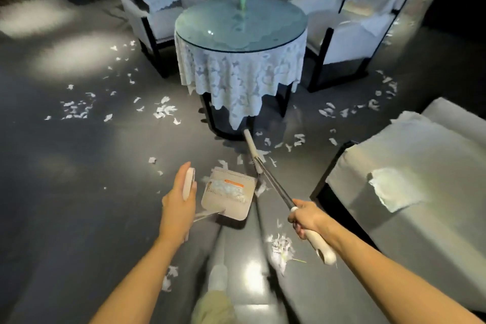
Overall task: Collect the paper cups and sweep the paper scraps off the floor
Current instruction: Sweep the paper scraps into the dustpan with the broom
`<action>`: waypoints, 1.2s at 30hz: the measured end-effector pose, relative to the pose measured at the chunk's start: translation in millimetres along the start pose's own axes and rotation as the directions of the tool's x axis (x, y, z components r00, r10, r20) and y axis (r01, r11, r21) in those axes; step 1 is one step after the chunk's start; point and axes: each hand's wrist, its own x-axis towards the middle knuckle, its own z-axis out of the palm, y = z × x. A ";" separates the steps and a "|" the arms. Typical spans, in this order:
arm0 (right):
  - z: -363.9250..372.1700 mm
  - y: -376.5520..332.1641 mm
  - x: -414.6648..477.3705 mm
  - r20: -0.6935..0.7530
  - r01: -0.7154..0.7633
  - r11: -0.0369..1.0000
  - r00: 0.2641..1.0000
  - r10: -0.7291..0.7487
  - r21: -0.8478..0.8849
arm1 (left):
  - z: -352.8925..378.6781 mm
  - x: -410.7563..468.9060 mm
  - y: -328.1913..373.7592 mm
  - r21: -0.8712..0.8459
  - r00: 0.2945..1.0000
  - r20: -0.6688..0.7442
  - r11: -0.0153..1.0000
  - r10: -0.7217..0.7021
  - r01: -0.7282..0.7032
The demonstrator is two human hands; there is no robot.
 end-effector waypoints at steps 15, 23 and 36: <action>-100.1 -164.9 116.4 -0.397 0.146 0.872 0.916 0.059 0.467 | 146.5 260.0 126.3 -0.121 0.818 0.448 0.931 0.360 -0.343; -210.3 -235.3 187.5 -0.559 0.295 0.823 0.829 0.033 0.486 | 285.7 359.6 219.2 -0.152 0.722 0.526 0.885 0.450 -0.441; -480.6 -317.3 291.9 -0.548 0.278 0.761 0.828 0.119 0.586 | 549.3 461.6 399.9 -0.190 0.664 0.532 0.839 0.525 -0.510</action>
